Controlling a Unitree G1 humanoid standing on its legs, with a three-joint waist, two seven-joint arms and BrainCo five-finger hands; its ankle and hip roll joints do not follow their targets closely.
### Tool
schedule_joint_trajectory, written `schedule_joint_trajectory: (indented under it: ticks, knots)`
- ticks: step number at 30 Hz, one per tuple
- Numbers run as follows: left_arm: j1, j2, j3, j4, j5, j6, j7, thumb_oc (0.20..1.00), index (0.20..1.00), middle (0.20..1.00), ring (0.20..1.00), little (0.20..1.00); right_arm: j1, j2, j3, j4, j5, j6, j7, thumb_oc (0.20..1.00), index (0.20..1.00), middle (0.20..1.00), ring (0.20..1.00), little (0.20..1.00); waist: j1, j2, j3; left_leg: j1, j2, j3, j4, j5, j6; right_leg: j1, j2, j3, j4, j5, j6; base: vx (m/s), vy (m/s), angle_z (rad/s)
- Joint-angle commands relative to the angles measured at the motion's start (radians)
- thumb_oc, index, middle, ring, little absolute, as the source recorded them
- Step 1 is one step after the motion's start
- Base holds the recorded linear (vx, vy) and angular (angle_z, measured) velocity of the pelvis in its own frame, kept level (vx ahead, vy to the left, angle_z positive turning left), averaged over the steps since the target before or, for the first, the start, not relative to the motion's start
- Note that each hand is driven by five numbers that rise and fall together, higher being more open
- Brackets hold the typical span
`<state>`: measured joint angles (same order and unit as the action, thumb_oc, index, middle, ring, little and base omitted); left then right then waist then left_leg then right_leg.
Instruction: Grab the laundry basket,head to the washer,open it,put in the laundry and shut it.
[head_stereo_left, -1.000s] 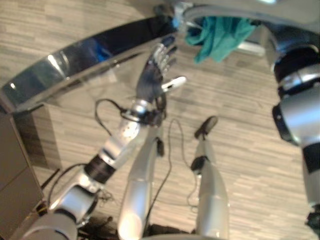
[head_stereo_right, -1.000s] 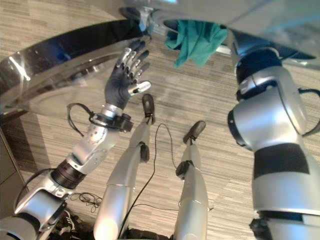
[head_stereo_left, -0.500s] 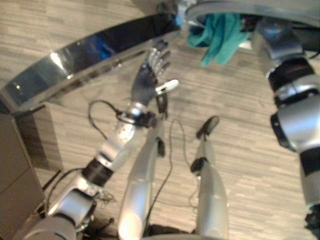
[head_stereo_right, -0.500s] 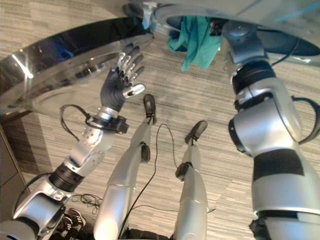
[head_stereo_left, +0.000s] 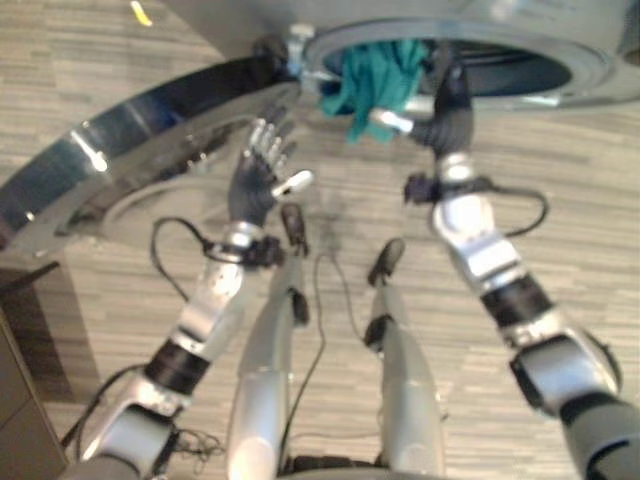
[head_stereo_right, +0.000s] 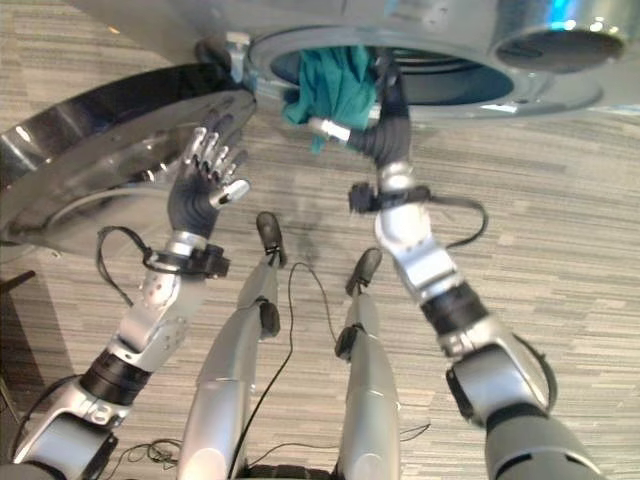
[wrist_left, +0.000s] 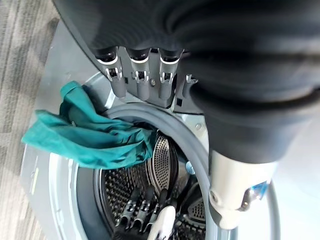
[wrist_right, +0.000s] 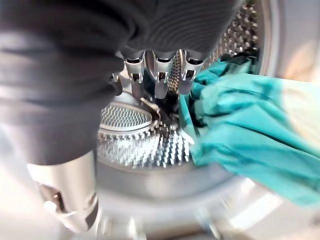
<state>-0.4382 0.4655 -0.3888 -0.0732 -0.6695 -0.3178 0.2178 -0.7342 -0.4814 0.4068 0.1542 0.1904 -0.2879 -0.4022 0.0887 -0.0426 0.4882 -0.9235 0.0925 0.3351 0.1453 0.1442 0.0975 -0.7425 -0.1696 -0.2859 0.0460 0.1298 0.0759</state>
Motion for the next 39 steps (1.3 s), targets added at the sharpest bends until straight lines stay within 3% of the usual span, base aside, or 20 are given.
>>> schedule_joint_trajectory:
  ticks: [1, 5, 10, 20, 28, 39]
  knots:
    - [0.031, 0.005, -0.023, -0.041, 0.027, -0.038, -0.028, 1.000, 1.000, 1.000, 1.000, 1.000, 0.065, 0.033, -0.005, -0.004, -0.045, -0.028, 0.062, 1.000, 1.000, 1.000, 1.000, 1.000, 0.024, 0.013, -0.081, 0.025, -0.044, -0.043, 0.004, -0.144, -0.048, 0.066, -0.012, -0.006, 0.208, -0.208, 0.028, 0.00, 0.000, 0.00]
    - [0.060, 0.018, -0.017, -0.049, 0.032, -0.036, -0.017, 1.000, 1.000, 1.000, 1.000, 1.000, 0.186, 0.058, 0.010, 0.000, -0.011, -0.017, 0.099, 1.000, 1.000, 1.000, 1.000, 1.000, 0.009, 0.009, -0.089, 0.041, -0.043, -0.041, -0.011, -0.130, -0.050, 0.072, -0.007, -0.009, 0.218, -0.211, 0.024, -0.02, 0.005, -0.01]
    - [0.066, 0.006, -0.006, -0.044, 0.047, -0.041, 0.008, 1.000, 1.000, 1.000, 1.000, 1.000, 0.286, 0.082, 0.015, 0.154, 0.044, 0.007, 0.104, 1.000, 1.000, 1.000, 1.000, 1.000, -0.007, 0.011, -0.095, 0.042, -0.042, -0.049, -0.015, -0.120, -0.051, 0.059, -0.005, -0.013, 0.250, -0.218, 0.020, -0.02, -0.003, -0.01]
    - [0.034, 0.004, -0.012, -0.043, 0.056, -0.037, 0.021, 1.000, 1.000, 1.000, 1.000, 1.000, 0.110, 0.137, -0.052, 0.503, 0.131, 0.039, 0.001, 1.000, 1.000, 1.000, 1.000, 1.000, 0.014, 0.040, -0.079, -0.011, -0.049, -0.067, 0.021, -0.140, -0.037, -0.023, -0.011, -0.006, 0.365, -0.243, 0.012, 0.00, -0.005, 0.03]
    - [0.027, 0.011, -0.022, -0.084, 0.037, -0.029, 0.004, 1.000, 1.000, 1.000, 1.000, 1.000, -0.124, 0.105, -0.079, 0.701, 0.198, 0.049, -0.047, 1.000, 1.000, 1.000, 1.000, 1.000, 0.056, 0.084, -0.038, -0.120, -0.036, -0.083, 0.176, -0.199, -0.004, -0.152, -0.020, 0.000, 0.595, -0.315, -0.007, 0.01, -0.005, 0.14]
    - [0.013, -0.004, -0.026, -0.167, -0.026, -0.028, -0.009, 1.000, 1.000, 1.000, 1.000, 1.000, -0.190, 0.124, -0.069, 0.854, 0.220, 0.077, -0.050, 1.000, 1.000, 1.000, 1.000, 1.000, 0.078, 0.114, -0.025, -0.236, -0.021, -0.085, 0.408, -0.295, 0.020, -0.254, -0.068, 0.008, 0.822, -0.443, -0.060, 0.04, -0.022, 0.09]
